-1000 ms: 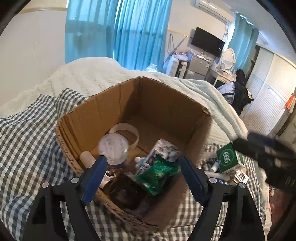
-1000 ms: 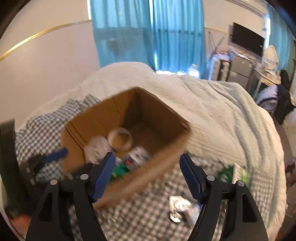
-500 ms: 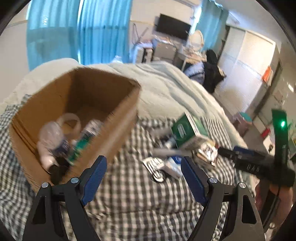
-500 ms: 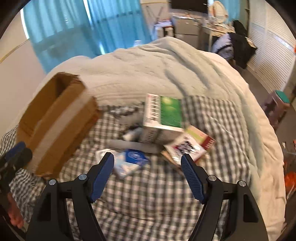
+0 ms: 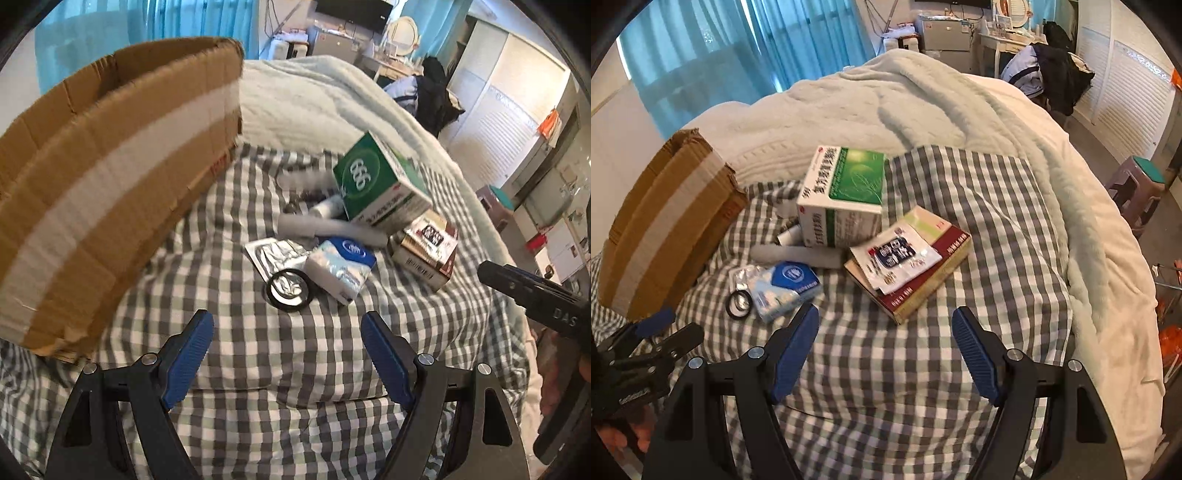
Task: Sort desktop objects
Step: 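Reach back to the pile and grasp the blue-white tissue pack with the right tool, then carry the tissue pack over the box and release it with the right tool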
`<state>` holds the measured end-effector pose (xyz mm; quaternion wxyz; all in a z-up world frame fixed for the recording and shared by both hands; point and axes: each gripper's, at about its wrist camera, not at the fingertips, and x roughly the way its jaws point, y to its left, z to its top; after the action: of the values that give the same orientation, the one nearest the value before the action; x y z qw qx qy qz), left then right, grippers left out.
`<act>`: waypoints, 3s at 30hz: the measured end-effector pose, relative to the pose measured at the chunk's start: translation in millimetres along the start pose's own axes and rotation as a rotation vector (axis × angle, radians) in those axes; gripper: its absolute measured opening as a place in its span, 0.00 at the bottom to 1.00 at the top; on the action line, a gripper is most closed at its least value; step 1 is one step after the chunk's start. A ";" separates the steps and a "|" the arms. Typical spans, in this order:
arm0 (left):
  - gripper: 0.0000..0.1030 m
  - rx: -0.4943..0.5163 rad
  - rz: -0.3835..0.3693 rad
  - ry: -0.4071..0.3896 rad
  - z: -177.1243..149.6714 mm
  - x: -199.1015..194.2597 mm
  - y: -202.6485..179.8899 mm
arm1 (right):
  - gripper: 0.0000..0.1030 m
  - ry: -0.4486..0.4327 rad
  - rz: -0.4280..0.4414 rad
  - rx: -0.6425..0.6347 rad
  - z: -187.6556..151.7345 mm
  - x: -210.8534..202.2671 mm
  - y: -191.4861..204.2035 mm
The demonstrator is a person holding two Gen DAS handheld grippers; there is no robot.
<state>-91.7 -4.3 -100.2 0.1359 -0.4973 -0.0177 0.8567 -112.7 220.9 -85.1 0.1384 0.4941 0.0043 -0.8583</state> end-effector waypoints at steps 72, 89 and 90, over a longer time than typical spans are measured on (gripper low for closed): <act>0.06 -0.056 0.002 0.071 -23.6 8.6 85.9 | 0.62 0.105 -0.017 -0.022 -17.0 82.1 110.0; 0.06 -0.020 -0.058 0.045 -21.9 -8.2 58.5 | 0.60 0.080 0.070 -0.144 -46.7 28.3 126.1; 0.06 -0.020 -0.062 0.043 -21.1 -9.1 57.8 | 0.60 0.070 0.075 -0.145 -44.2 23.7 128.7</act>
<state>-81.8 -64.5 -112.7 0.1578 -0.5163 -0.0387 0.8409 -55.3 98.0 -111.2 0.2056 0.5124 0.0530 -0.8321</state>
